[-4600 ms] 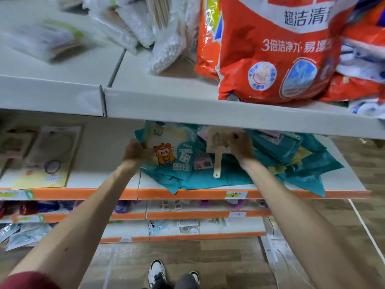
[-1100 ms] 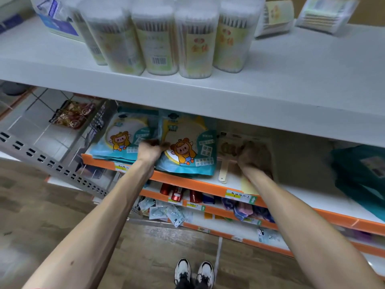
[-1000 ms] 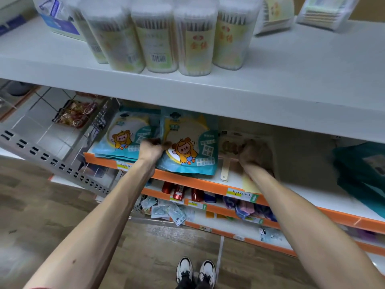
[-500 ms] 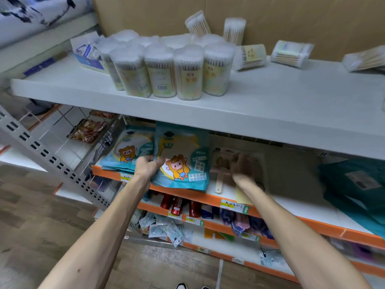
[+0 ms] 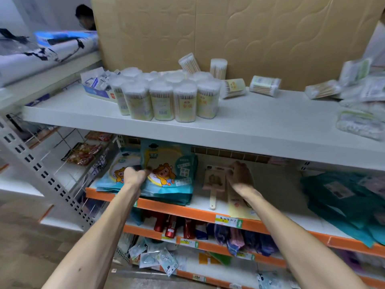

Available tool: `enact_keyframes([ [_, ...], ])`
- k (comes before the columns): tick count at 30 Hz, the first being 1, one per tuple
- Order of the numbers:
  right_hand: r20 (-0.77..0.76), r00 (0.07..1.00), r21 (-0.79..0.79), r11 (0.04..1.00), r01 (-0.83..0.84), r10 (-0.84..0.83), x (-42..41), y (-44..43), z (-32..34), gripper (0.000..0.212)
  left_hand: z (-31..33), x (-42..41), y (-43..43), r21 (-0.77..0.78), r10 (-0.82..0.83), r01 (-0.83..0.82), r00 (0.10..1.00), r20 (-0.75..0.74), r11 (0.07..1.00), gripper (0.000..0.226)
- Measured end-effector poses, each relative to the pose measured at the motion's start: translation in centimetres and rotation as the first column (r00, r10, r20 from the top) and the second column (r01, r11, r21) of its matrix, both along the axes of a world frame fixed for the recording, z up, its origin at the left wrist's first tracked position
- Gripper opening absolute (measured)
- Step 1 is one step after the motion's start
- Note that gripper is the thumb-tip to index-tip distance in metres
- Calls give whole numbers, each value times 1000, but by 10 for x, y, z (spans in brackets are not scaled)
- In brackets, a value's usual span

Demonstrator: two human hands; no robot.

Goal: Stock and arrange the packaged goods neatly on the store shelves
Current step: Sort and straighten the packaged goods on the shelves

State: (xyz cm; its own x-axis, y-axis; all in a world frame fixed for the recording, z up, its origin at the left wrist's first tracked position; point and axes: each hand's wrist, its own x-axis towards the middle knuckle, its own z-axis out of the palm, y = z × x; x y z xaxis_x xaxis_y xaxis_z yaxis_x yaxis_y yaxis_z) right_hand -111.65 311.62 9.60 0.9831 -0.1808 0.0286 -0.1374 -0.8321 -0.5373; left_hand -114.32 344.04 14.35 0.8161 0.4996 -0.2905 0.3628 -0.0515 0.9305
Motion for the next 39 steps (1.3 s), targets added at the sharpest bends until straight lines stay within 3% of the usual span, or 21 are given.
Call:
enact_keyframes([
  [3, -9, 999, 23, 998, 54, -53, 1, 13, 10, 26, 6, 14, 37, -2, 79, -79, 997, 10, 997, 33],
  [6, -14, 995, 14, 995, 96, -95, 9, 29, 10, 24, 4, 29, 66, -43, 76, -77, 997, -17, 996, 35],
  [11, -47, 994, -55, 994, 99, -101, 21, 63, 0, 28, -16, 50, 66, -33, -147, 146, 987, -63, 989, 25],
  [14, -49, 990, -17, 991, 130, -131, 16, 81, 0, 29, -30, 62, 53, 19, -282, 285, 955, -97, 958, 24],
  [17, -195, 974, 32, 992, 120, -111, -3, 86, -2, 46, -43, 68, 47, 31, -350, 359, 925, -149, 933, 11],
  [19, -355, 922, -35, 988, 150, -152, -17, 86, -4, 40, -50, 69, 50, 51, -384, 398, 905, -182, 916, 11],
  [21, -369, 906, -132, 977, 169, -207, -24, 80, -10, 37, -56, 73, 53, 210, -433, 491, 860, -270, 845, 26],
  [24, -329, 905, -169, 959, 225, -270, -32, 78, -5, 41, -50, 67, 57, 389, -475, 656, 745, -467, 647, 32],
  [28, -299, 910, -232, 947, 222, -286, -43, 86, 8, 38, -54, 69, 59, 407, -494, 711, 696, -521, 573, 32],
  [30, -262, 926, -267, 943, 200, -271, -48, 94, 15, 31, -55, 71, 61, 438, -513, 758, 651, -560, 483, 42],
  [34, -159, 945, -268, 934, 238, -286, -63, 98, 19, 28, -56, 75, 60, 483, -546, 805, 591, -594, 346, 34],
  [39, -37, 943, -243, 918, 313, -331, -91, 76, 17, 29, -57, 71, 59, 516, -556, 794, 600, -575, 323, 40],
])
